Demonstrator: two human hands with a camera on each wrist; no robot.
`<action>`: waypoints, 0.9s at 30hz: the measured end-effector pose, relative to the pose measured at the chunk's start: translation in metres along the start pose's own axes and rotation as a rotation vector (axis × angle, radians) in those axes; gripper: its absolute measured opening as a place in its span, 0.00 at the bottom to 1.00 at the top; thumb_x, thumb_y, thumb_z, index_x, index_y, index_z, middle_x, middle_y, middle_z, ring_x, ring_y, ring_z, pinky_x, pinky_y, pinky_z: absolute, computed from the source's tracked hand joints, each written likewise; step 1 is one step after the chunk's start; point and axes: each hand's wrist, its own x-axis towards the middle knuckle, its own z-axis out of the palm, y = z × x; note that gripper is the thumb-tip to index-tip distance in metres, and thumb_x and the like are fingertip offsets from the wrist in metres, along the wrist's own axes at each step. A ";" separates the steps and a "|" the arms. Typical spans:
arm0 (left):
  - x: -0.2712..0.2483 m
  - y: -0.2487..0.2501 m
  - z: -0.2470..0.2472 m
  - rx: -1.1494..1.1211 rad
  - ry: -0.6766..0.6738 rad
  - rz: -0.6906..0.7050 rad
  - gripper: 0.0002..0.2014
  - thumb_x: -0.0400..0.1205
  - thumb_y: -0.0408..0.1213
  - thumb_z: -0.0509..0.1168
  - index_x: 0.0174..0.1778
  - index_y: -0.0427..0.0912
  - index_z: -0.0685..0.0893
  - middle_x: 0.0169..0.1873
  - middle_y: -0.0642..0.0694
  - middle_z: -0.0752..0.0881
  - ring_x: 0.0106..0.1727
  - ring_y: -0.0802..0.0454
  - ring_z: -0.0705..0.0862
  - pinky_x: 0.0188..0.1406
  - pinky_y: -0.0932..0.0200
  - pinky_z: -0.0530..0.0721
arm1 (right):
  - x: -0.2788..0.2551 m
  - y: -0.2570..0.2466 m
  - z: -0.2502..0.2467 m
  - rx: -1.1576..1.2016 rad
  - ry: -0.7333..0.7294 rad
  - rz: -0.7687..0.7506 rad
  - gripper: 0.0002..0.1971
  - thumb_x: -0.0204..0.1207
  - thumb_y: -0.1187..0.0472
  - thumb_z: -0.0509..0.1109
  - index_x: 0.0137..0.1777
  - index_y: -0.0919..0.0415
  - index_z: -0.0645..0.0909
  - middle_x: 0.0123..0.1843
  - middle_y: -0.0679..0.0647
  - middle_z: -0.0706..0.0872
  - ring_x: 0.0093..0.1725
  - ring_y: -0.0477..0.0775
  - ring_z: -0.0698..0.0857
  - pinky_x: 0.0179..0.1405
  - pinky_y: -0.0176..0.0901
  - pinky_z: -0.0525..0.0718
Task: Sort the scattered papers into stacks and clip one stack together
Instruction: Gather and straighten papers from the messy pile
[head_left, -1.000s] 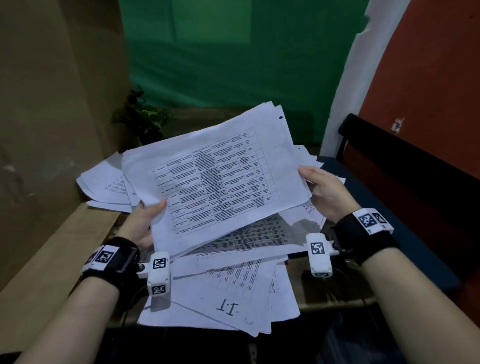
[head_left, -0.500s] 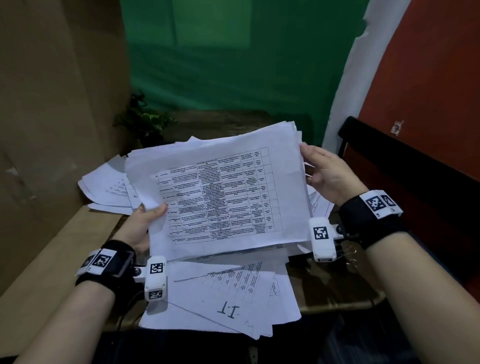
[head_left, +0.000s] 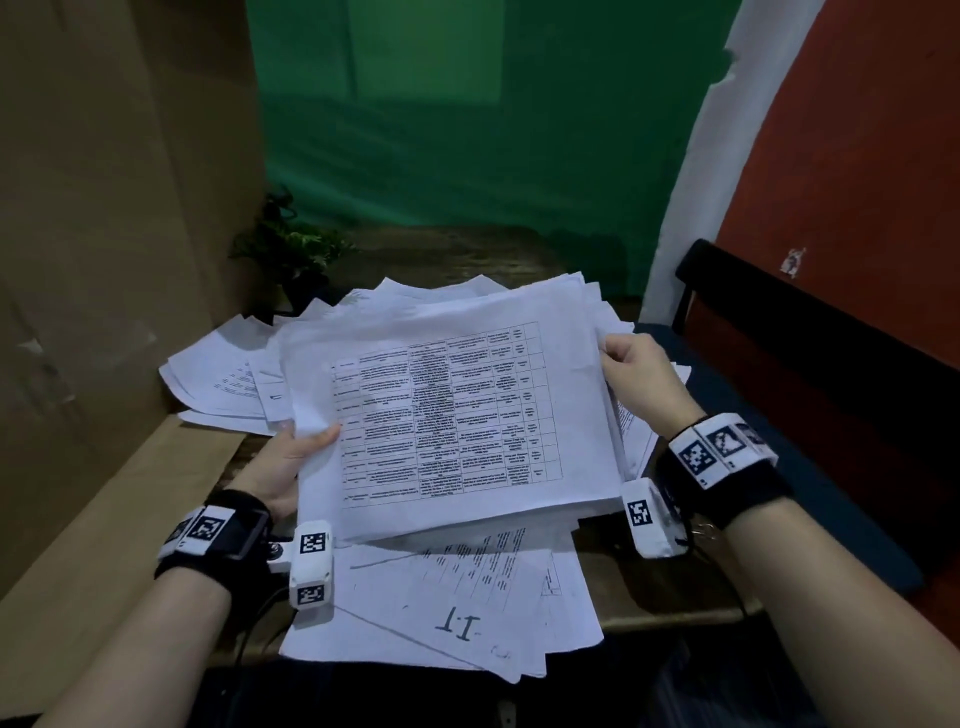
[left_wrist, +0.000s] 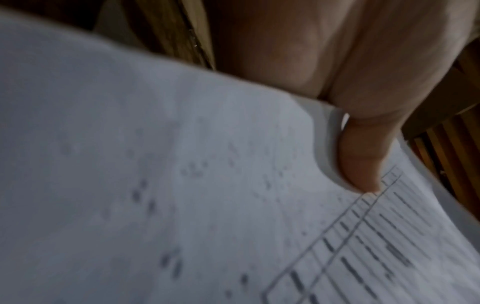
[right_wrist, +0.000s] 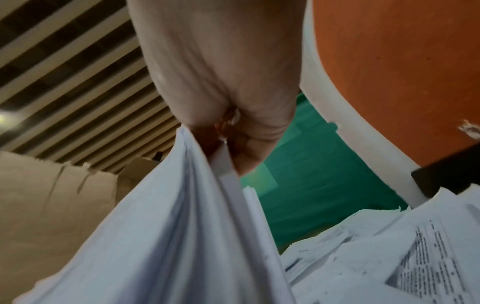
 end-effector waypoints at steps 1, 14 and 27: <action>0.001 0.000 -0.001 0.015 -0.004 -0.015 0.28 0.68 0.33 0.77 0.63 0.33 0.79 0.50 0.35 0.90 0.48 0.38 0.90 0.45 0.40 0.90 | -0.002 -0.001 0.002 -0.001 0.064 -0.035 0.17 0.80 0.55 0.71 0.40 0.71 0.86 0.36 0.62 0.89 0.31 0.48 0.80 0.32 0.40 0.77; 0.015 -0.012 -0.007 0.277 0.086 -0.194 0.20 0.85 0.25 0.57 0.74 0.36 0.72 0.59 0.37 0.87 0.57 0.42 0.88 0.53 0.45 0.87 | 0.009 0.045 0.037 -0.163 -0.249 0.304 0.11 0.81 0.56 0.66 0.47 0.64 0.83 0.40 0.59 0.85 0.36 0.54 0.82 0.36 0.41 0.79; 0.019 -0.014 -0.009 0.419 0.222 -0.232 0.17 0.85 0.25 0.58 0.71 0.31 0.75 0.62 0.31 0.84 0.59 0.35 0.84 0.57 0.43 0.81 | 0.032 0.020 -0.021 0.053 0.743 0.303 0.18 0.87 0.61 0.58 0.67 0.74 0.78 0.66 0.71 0.83 0.65 0.68 0.82 0.59 0.48 0.74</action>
